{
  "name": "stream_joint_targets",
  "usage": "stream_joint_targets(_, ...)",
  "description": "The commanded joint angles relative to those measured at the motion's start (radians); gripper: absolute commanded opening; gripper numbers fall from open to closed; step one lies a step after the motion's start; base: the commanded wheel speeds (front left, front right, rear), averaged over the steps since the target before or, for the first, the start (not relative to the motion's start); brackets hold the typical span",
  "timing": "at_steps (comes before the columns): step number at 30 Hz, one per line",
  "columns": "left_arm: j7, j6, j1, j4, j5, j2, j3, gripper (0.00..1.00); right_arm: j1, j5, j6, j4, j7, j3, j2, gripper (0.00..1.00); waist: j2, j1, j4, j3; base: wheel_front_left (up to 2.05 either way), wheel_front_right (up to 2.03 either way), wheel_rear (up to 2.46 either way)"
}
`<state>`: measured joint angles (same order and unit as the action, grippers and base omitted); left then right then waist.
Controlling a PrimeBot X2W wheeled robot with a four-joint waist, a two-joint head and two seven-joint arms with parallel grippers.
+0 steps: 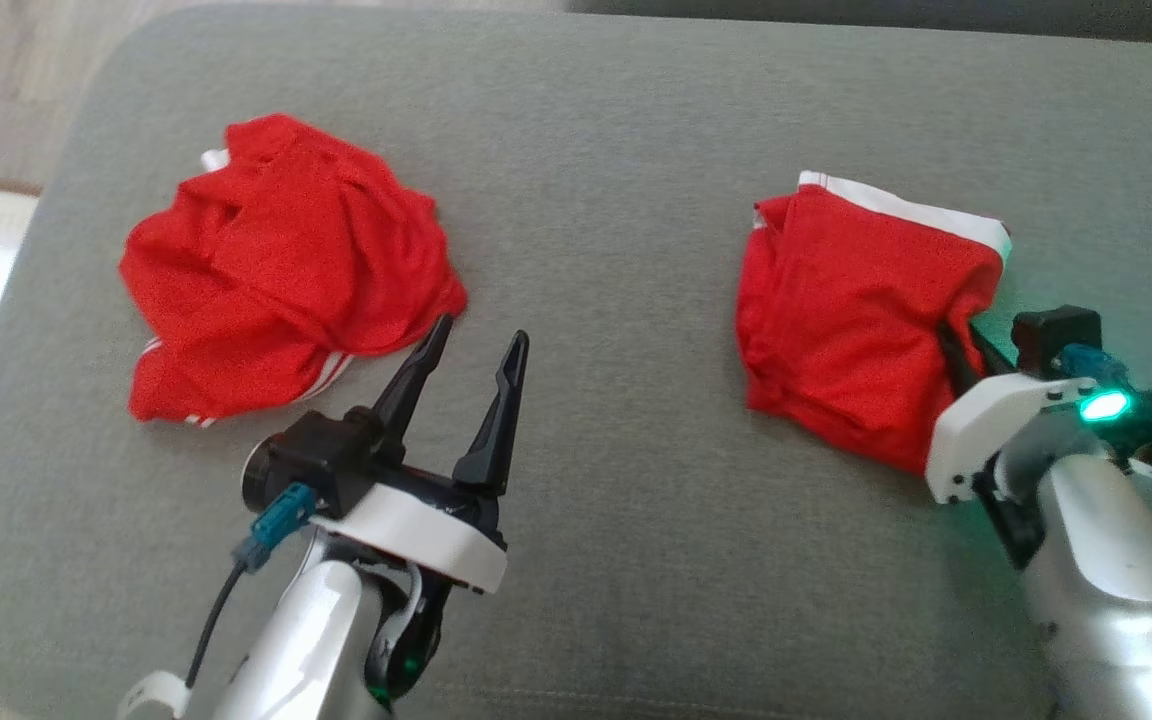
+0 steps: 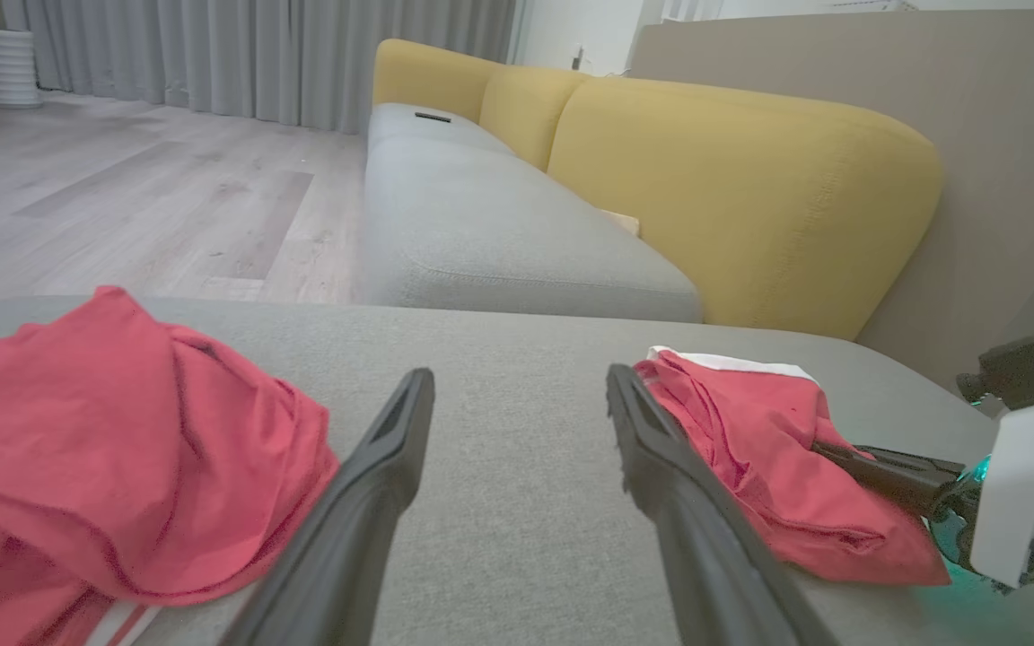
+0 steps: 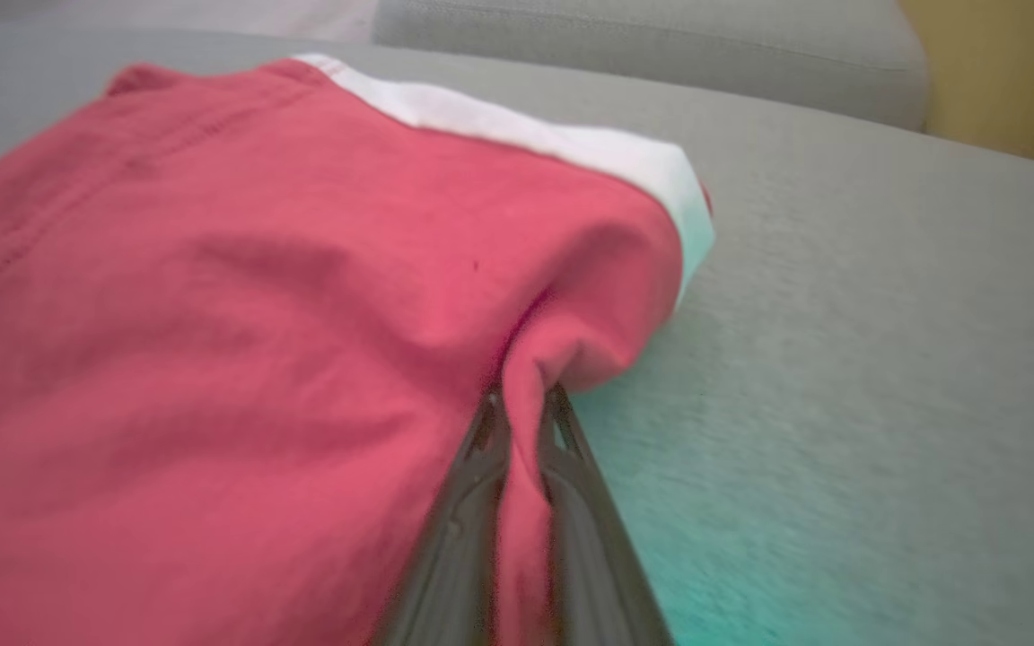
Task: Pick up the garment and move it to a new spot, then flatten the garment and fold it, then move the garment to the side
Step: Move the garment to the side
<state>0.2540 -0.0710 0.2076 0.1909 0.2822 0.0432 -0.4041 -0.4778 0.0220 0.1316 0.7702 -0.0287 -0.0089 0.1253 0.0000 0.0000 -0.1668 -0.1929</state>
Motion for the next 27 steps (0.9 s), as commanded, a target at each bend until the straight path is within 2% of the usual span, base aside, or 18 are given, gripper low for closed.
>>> stream_joint_targets(1,0.008,-0.004,0.019,-0.031,-0.008,0.007,0.037,1.0,-0.031,0.016,-0.001,-0.024,0.019,0.041,0.036,0.0,0.0,0.0,0.031,0.01,0.0,0.0,0.0)
stream_joint_targets(7,0.008,-0.006,0.031,-0.043,-0.007,0.007,0.045,1.0,-0.069,0.051,-0.001,-0.017,0.022,0.181,0.201,0.0,0.0,0.0,0.085,-0.015,0.0,0.0,0.0)
stream_joint_targets(14,0.008,-0.011,0.074,-0.063,-0.006,0.007,0.041,1.0,-0.136,0.011,-0.001,-0.014,-0.012,0.302,0.448,0.0,0.0,0.0,0.106,-0.102,0.0,0.0,0.0)
stream_joint_targets(17,0.008,-0.014,0.097,-0.072,-0.004,0.007,0.036,1.0,-0.165,-0.011,-0.001,-0.01,-0.019,0.313,0.546,0.0,0.0,0.0,0.102,-0.146,0.0,0.0,0.0)
stream_joint_targets(21,0.008,-0.016,0.129,-0.081,0.0,0.007,0.03,1.0,-0.202,-0.026,-0.001,0.011,-0.046,0.29,0.638,0.0,0.0,0.0,0.088,-0.198,0.0,0.0,0.0)
stream_joint_targets(27,0.008,-0.014,0.162,-0.088,0.009,0.007,0.029,1.0,-0.23,-0.028,-0.001,0.047,-0.068,0.242,0.709,0.0,0.0,0.0,0.07,-0.242,0.0,0.0,0.0)
